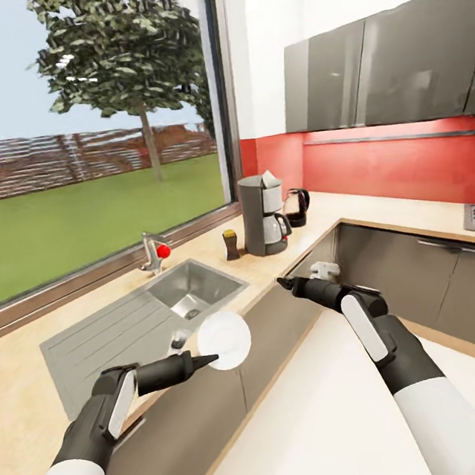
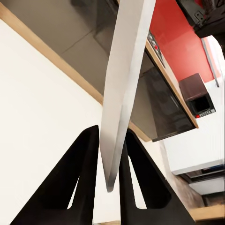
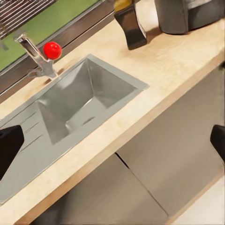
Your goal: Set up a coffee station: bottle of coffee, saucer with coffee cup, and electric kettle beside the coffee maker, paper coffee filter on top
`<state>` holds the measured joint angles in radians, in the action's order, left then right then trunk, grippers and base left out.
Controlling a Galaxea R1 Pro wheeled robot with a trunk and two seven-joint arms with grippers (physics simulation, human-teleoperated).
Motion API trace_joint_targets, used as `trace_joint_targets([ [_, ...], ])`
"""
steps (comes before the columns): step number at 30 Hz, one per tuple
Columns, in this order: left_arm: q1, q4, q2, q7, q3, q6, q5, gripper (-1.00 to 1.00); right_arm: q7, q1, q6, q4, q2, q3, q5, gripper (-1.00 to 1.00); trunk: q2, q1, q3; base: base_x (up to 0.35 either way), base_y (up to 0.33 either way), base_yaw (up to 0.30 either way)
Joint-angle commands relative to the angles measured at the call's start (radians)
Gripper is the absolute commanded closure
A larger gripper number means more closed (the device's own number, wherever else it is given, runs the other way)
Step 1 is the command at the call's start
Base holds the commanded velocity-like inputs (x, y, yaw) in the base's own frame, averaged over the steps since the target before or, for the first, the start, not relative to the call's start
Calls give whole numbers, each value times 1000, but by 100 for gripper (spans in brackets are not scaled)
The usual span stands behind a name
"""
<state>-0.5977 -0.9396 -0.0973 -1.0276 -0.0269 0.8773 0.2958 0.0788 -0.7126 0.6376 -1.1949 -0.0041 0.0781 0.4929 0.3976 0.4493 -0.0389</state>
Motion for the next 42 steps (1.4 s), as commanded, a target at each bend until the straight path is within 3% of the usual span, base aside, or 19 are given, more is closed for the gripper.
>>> trace_joint_targets([
  [1, -1, -1, 0, -2, -1, 3, 0, 100, 3, -1, 4, 0, 0, 1, -2, -100, 2, 1, -2, 0, 0, -300],
  [7, -1, 4, 0, -1, 1, 3, 0, 100, 3, -1, 4, 1, -6, -3, -5, -100, 2, 1, -2, 0, 0, -300],
  [10, -1, 6, 1, -1, 1, 3, 1, 100, 1, -1, 4, 14, -39, -7, -6, -100, 2, 1, -2, 0, 0, -300],
  [12, -1, 7, 1, -1, 0, 3, -2, 100, 1, -1, 3, 45, -75, -9, -3, -100, 2, 1, -2, 0, 0, -300],
  [13, -1, 9, 1, -2, 0, 3, -1, 100, 1, -1, 3, 69, -106, -10, -3, -100, 2, 1, -2, 0, 0, -300],
  [14, -1, 9, 1, -2, 0, 3, 0, 100, 0, -1, 3, 72, -113, -10, -3, -100, 2, 1, -2, 0, 0, -300],
  [16, -1, 11, 1, -2, 0, 3, -1, 100, -4, -1, 4, 85, -151, -11, -4, -100, 2, 1, -2, 0, 0, -300],
  [18, -1, 14, -1, 1, -1, 2, -9, 100, -6, -1, 3, 118, -222, -13, -5, -100, 2, 1, -2, 0, 0, -300],
  [19, -1, 17, -6, 3, -3, 1, -12, 100, -7, -1, 1, 159, -277, -14, -5, -100, 2, 1, -2, 0, 0, -300],
  [20, -1, 19, -7, 3, -3, 1, -13, 100, -7, -1, -6, 183, -302, -16, -5, -100, 2, 1, -2, 0, 0, -300],
  [22, -1, 21, -9, 4, -4, 2, -14, 100, -6, -1, -42, 240, -341, -30, -5, -100, 2, 1, -2, 0, 0, -300],
  [23, -1, 22, -12, 5, -5, 2, -15, 100, -5, -1, -102, 303, -367, -43, -7, -100, 2, 1, -2, 0, 0, -300],
  [26, -1, 22, -21, 6, -18, 3, -15, 100, -5, -1, -206, 430, -396, -51, -13, -100, 2, 1, -2, 0, 0, -300],
  [27, -1, 22, -22, 7, -23, 3, -15, 100, -5, -1, -219, 450, -398, -51, -18, -100, 2, 1, -2, 0, 0, -299],
  [32, -9, 22, -29, 19, -106, 9, -16, 100, -4, -1, -390, 780, -387, -48, -169, -100, 2, 1, -2, 0, 0, -156],
  [33, -12, 22, -29, 42, -116, 12, -16, 100, -2, -1, -438, 909, -375, -47, -194, -100, 2, 1, -2, 0, 0, -23],
  [35, -16, 22, -28, 99, -123, 16, -13, 100, 0, -1, -489, 1024, -357, -45, -207, -100, 2, 1, -2, 0, 0, -12],
  [38, -22, 22, -27, 161, -133, 18, -8, 100, 2, -1, -545, 1109, -337, -45, -223, -100, 2, 1, -2, 0, 0, -5],
  [42, -50, 23, -25, 252, -186, 24, -8, 100, 2, -1, -575, 1152, -326, -44, -273, -100, 2, 1, -2, 0, 0, -1],
])
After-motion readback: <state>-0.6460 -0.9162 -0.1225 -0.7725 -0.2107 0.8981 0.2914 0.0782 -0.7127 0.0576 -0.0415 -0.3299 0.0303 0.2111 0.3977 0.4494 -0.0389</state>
